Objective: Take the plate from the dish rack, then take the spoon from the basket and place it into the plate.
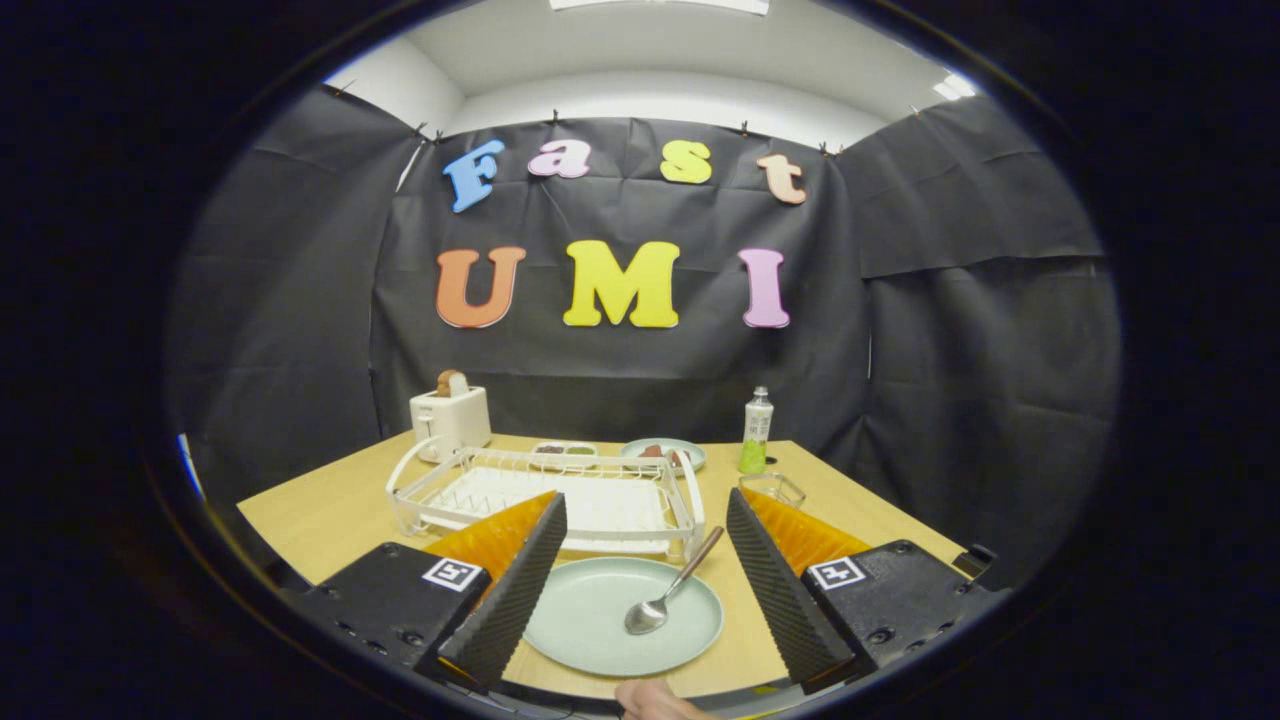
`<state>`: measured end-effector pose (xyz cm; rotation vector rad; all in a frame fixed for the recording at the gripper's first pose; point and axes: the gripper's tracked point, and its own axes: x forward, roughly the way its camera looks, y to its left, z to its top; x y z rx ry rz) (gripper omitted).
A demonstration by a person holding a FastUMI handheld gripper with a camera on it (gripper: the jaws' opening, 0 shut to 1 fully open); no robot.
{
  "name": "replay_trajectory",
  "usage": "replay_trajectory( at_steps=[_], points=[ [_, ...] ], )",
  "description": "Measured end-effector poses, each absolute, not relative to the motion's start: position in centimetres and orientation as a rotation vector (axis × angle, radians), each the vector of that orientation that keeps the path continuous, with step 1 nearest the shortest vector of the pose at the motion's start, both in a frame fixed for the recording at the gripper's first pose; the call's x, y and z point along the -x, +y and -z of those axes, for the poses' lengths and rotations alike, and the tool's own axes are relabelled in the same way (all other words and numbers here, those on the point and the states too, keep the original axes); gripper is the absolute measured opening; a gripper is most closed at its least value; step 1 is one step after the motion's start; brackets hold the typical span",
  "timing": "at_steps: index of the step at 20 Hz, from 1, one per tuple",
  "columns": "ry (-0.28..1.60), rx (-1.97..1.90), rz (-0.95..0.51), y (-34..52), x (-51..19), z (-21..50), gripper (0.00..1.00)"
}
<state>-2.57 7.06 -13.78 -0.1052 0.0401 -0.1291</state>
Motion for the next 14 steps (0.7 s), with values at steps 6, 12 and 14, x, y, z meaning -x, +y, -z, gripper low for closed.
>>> replay_trajectory(
  at_steps=[6,12,14],
  points=[
    [0.043,0.100,0.134,6.73,2.52,13.78,1.00],
    [0.041,0.102,0.129,6.70,2.53,13.73,1.00],
    [0.044,0.102,0.124,6.82,2.53,13.72,1.00]
  ],
)
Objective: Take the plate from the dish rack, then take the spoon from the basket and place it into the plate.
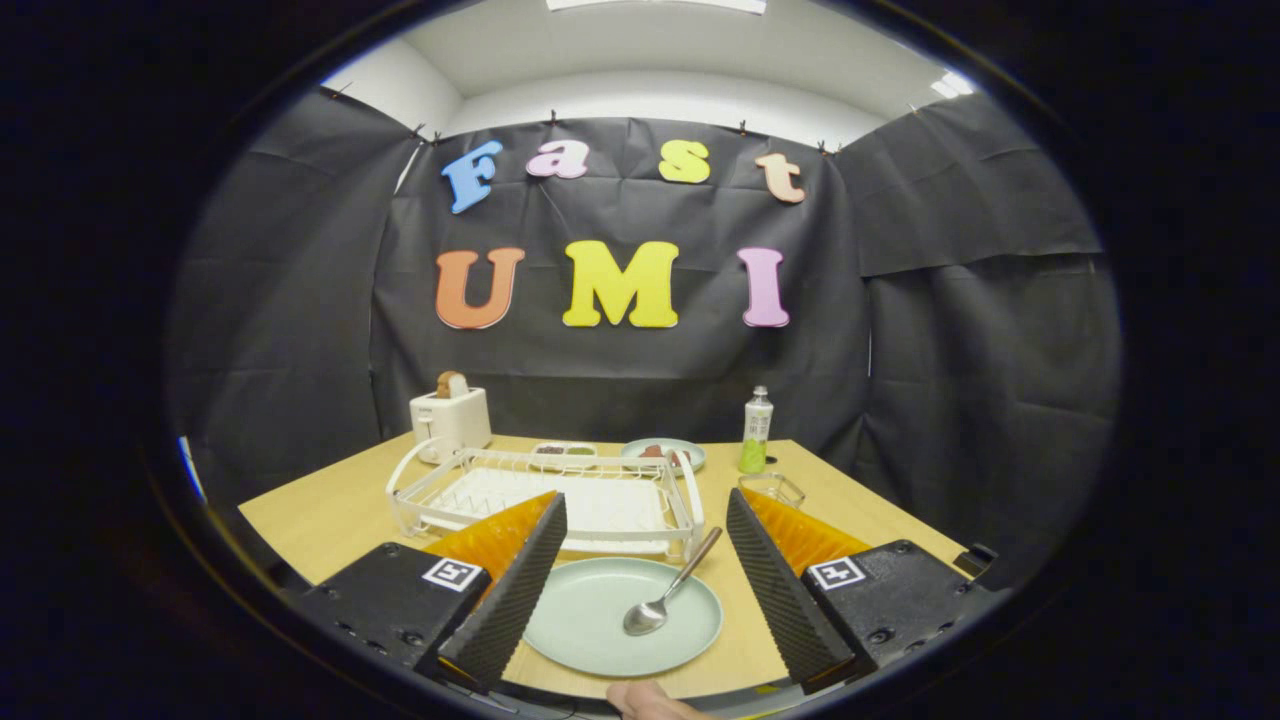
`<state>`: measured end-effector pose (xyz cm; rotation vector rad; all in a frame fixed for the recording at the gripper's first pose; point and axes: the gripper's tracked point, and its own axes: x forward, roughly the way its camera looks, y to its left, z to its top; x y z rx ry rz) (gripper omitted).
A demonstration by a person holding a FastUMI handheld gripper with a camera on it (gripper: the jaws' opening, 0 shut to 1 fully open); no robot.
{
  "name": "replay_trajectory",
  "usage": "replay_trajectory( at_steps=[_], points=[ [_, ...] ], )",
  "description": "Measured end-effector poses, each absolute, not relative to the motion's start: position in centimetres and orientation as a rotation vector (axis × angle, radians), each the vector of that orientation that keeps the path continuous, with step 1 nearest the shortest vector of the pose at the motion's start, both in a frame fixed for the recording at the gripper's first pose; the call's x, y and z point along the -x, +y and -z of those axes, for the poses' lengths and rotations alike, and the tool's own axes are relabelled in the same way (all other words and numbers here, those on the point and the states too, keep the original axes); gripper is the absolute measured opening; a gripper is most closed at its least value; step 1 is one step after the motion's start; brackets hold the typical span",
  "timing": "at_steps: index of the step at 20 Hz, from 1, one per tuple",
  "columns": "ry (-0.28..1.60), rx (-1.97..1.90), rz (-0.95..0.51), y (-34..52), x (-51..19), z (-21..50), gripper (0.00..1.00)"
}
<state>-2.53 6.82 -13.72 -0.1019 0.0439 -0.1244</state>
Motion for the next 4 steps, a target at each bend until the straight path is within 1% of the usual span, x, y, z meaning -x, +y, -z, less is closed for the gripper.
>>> replay_trajectory(
  at_steps=[4],
  points=[
    [0.061,0.090,0.124,6.93,2.83,13.90,1.00]
  ],
)
